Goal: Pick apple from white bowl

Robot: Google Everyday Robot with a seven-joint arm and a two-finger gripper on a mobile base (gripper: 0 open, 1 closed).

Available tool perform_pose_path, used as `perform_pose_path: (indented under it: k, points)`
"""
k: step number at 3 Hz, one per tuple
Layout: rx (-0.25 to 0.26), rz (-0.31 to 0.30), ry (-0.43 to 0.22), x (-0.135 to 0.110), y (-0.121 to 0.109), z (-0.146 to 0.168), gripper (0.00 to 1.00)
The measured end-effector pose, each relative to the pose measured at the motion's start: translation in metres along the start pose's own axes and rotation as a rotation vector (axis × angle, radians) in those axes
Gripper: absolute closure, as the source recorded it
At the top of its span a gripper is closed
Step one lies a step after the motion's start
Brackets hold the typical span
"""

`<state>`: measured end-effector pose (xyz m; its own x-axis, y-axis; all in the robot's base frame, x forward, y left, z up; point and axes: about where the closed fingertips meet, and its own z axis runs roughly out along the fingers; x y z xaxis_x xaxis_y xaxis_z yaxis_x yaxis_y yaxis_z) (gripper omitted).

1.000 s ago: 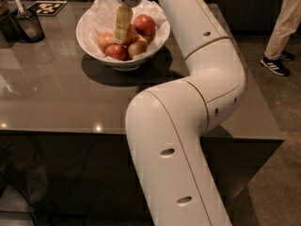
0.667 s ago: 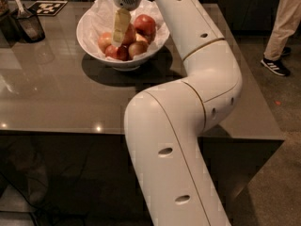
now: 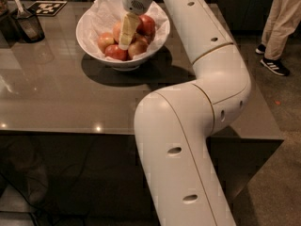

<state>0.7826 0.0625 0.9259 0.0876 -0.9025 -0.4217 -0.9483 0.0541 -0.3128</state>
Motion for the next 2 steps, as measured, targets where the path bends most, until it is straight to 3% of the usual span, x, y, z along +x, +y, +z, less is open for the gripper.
perform_pose_path:
  k: [2]
  points:
    - [-0.051,-0.014,-0.008,0.002,0.007,0.027,0.00]
